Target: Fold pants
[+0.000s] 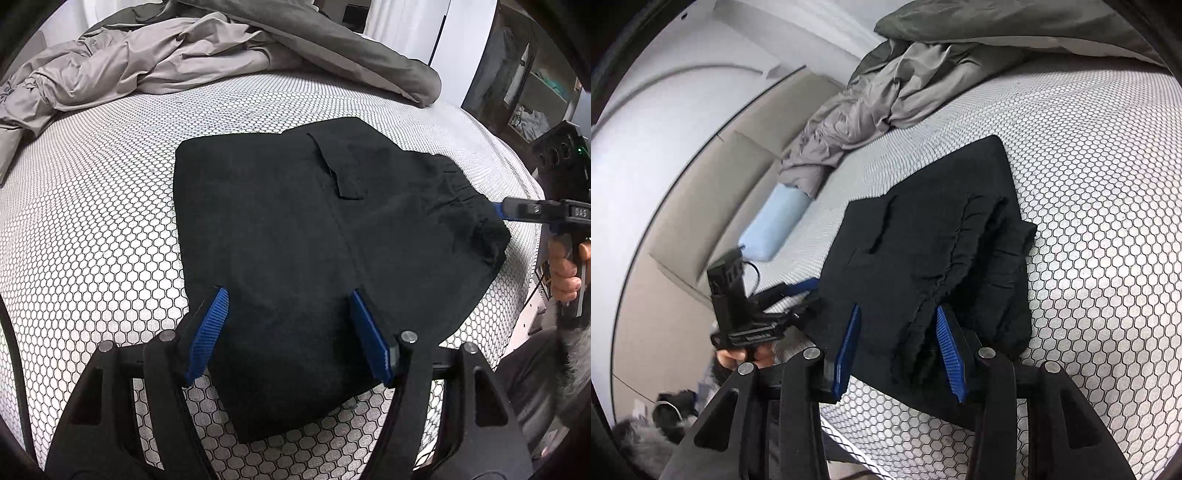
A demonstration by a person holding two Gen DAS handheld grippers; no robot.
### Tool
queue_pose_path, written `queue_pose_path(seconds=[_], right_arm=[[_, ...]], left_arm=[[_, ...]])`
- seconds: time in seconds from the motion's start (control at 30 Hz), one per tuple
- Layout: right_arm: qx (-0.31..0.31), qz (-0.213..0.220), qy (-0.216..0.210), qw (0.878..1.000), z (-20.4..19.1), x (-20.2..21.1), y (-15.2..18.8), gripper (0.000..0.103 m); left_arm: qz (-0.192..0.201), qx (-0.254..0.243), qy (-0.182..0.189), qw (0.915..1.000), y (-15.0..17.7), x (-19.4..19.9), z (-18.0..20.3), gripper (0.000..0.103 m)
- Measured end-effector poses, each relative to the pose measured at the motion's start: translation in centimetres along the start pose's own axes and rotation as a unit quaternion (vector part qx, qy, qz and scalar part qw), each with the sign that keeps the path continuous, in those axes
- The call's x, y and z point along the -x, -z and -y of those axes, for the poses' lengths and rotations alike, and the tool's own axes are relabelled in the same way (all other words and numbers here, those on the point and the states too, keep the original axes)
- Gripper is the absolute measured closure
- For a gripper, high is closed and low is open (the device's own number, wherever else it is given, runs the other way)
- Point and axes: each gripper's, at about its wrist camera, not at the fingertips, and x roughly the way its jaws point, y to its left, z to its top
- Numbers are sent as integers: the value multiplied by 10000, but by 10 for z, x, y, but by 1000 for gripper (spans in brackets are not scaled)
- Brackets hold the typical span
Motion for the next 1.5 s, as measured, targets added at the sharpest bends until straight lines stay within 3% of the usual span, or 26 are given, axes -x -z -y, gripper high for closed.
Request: queue_pose_path(seconds=[0.07, 0.17, 0.27, 0.33, 0.47, 0.53, 0.57, 0.63, 0.7, 0.77, 0.8, 0.9, 1.0, 1.03, 1.1, 1.17, 1.37, 1.43, 1.5], right_arm=[[-31, -148, 94, 9998, 3, -10, -1, 59], [-234, -339, 174, 9990, 12, -27, 0, 77], [-182, -227, 335, 9990, 7, -28, -1, 91], [39, -102, 381, 9992, -6, -20, -2, 93], [237, -1, 635, 9977, -17, 1, 8, 93], [207, -242, 1315, 9908, -3, -10, 15, 88], [168, -355, 1456, 9886, 6, -16, 17, 88], [23, -307, 1199, 9923, 15, -15, 16, 86], [98, -15, 1111, 9938, 9, 3, 12, 70], [216, 405, 1352, 9897, 6, 19, 10, 54], [141, 530, 1359, 9892, 10, 23, 8, 53], [-160, 311, 1241, 9916, 27, 6, 6, 51], [-340, 10, 1239, 9917, 44, -21, 2, 51], [-421, -2, 1095, 9931, 48, -25, -1, 51], [-841, -83, 745, 9936, 57, -29, -5, 68], [-968, -24, 587, 9936, 59, -28, -8, 75], [-719, 412, 1169, 9897, 57, -39, -42, 77], [-849, 404, 1444, 9850, 66, -46, -50, 73], [-1096, 383, 1361, 9839, 73, -43, -53, 66]], left_arm=[[-12, -15, 3, 10000, -1, -1, 2, 36], [-21, -57, -32, 10000, -2, -2, 5, 35], [-13, -24, 36, 10000, -3, -1, 4, 35], [25, 47, 156, 9999, -5, 2, 3, 35], [109, 121, 295, 9994, -6, 9, 0, 35], [-10, 60, 208, 9998, -5, 2, 1, 35], [-46, 21, 157, 9999, -4, 0, 2, 35], [-38, -46, 100, 9999, -5, 1, 5, 35], [23, 36, 168, 9998, -5, 6, 4, 35], [150, 198, 161, 9996, -7, 13, -4, 35], [201, 329, 136, 9992, -7, 15, -11, 35], [188, 807, 217, 9963, -7, 12, -29, 33], [-116, 1313, 289, 9909, -4, -7, -45, 34], [-182, 1444, 418, 9885, -3, -15, -47, 42], [-149, 1501, 424, 9877, -6, -17, -47, 47], [-50, 1384, 300, 9899, -16, -14, -42, 57], [-15, 1580, 120, 9874, -51, -39, -47, 59], [-55, 1746, 168, 9845, -52, -46, -50, 57], [-39, 1725, 151, 9849, -53, -45, -51, 57]])
